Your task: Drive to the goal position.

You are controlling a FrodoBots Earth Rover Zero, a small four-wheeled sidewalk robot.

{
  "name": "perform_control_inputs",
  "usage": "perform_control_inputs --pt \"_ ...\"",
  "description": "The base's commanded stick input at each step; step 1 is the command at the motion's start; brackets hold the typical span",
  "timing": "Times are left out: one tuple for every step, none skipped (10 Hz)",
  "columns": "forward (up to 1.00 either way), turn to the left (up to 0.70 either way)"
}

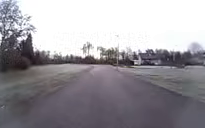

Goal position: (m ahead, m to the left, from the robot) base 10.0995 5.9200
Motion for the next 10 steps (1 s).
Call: perform_control_inputs --pt "1.00 0.00" --pt "1.00 0.00" --pt "1.00 0.00" --pt "1.00 0.00" --pt "1.00 0.00" --pt "1.00 0.00" --pt "1.00 0.00" --pt "1.00 0.00" --pt "1.00 0.00" --pt "1.00 0.00"
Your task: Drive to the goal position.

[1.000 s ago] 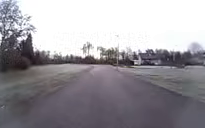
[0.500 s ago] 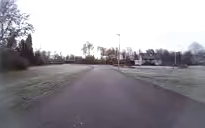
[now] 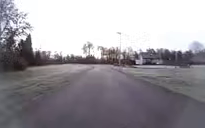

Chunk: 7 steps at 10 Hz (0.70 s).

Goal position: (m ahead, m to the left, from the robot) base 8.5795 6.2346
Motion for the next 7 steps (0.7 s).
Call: perform_control_inputs --pt "1.00 0.00" --pt "1.00 0.00" --pt "1.00 0.00" --pt "1.00 0.00" --pt "1.00 0.00" --pt "1.00 0.00" --pt "1.00 0.00"
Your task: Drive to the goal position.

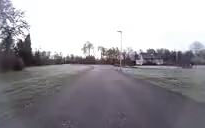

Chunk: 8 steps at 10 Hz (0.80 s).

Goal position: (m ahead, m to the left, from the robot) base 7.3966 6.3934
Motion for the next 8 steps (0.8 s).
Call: perform_control_inputs --pt "1.00 0.00" --pt "1.00 0.00" --pt "1.00 0.00" --pt "1.00 0.00" --pt "1.00 0.00" --pt "1.00 0.00" --pt "1.00 0.00" --pt "1.00 0.00"
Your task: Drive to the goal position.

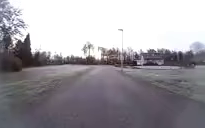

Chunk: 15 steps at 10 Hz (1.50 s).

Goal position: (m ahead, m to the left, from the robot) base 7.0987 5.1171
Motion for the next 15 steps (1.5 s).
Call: perform_control_inputs --pt "1.00 0.00" --pt "1.00 0.00" --pt "1.00 0.00" --pt "1.00 0.00" --pt "1.00 0.00" --pt "1.00 0.00" --pt "1.00 0.00" --pt "1.00 0.00" --pt "1.00 0.00" --pt "1.00 0.00" --pt "1.00 0.00" --pt "1.00 0.00" --pt "1.00 0.00" --pt "1.00 0.00" --pt "1.00 0.00"
